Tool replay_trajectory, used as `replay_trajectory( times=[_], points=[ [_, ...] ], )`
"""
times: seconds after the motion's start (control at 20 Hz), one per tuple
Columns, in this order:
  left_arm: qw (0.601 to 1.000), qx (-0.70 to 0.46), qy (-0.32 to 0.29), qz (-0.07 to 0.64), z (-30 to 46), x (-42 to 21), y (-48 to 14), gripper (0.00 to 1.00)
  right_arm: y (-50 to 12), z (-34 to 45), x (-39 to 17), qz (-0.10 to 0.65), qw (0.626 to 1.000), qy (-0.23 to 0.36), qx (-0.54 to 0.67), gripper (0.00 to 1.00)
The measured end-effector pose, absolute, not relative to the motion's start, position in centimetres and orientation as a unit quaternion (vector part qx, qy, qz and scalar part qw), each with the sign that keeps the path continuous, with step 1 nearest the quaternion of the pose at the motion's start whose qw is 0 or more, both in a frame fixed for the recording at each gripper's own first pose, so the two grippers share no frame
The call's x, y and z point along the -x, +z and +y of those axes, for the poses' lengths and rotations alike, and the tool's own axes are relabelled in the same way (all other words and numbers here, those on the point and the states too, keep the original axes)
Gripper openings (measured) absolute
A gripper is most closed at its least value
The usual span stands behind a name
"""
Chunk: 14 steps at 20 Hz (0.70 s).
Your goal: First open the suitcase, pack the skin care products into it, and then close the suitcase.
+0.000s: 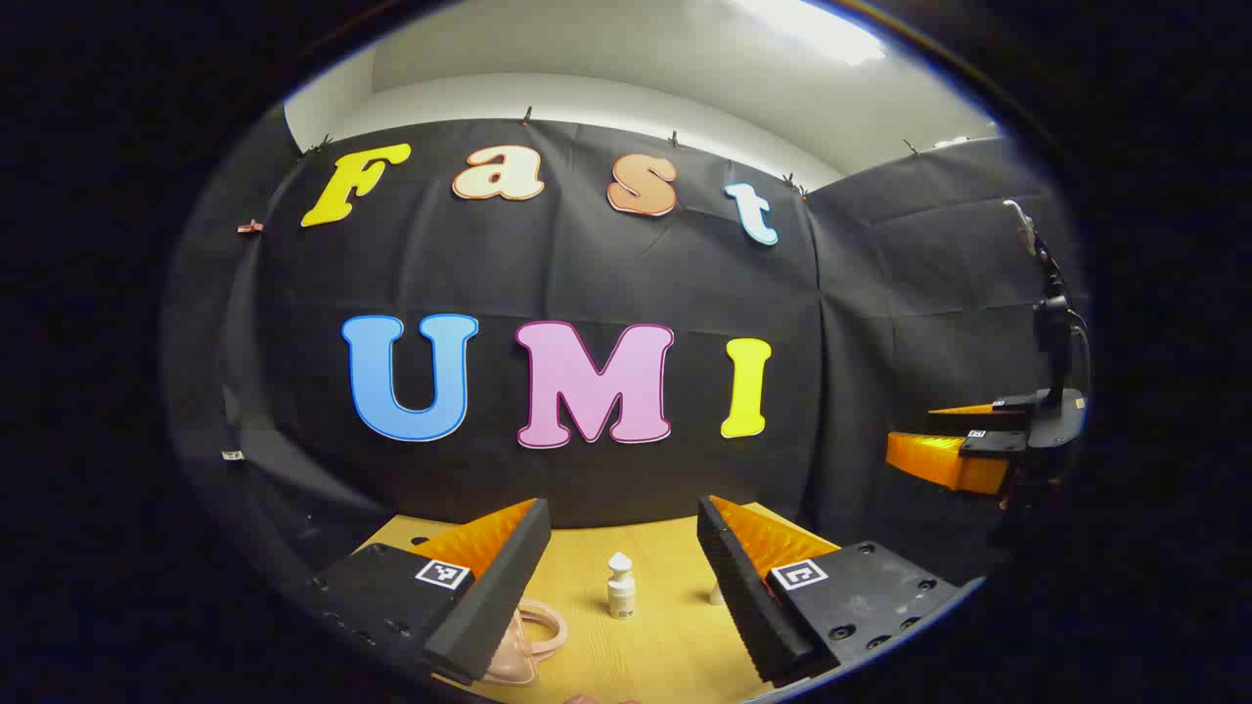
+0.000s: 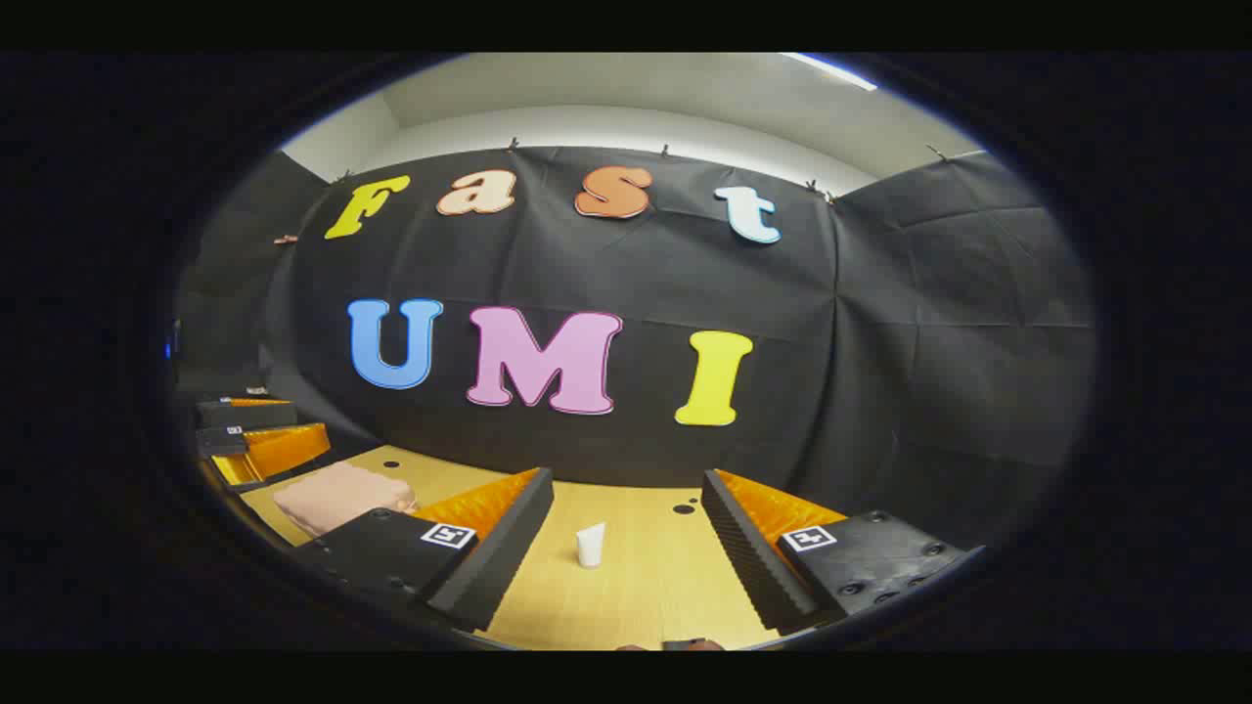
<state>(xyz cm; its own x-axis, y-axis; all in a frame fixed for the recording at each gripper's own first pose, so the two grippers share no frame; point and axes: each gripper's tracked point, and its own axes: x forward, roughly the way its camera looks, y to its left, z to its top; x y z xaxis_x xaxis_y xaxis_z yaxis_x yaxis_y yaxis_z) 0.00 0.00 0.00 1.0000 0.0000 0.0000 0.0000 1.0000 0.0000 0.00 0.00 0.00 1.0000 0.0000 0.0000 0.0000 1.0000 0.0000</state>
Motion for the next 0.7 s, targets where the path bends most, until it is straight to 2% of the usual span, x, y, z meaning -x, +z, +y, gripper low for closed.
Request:
replay_trajectory(
  times=[0.7],
  points=[
    [1.0,-0.012,-0.007,-0.001,0.3,1.8,-0.2,0.96,-0.8,2.1,2.2,-0.004,1.0,0.006,0.002,0.98]
  ],
)
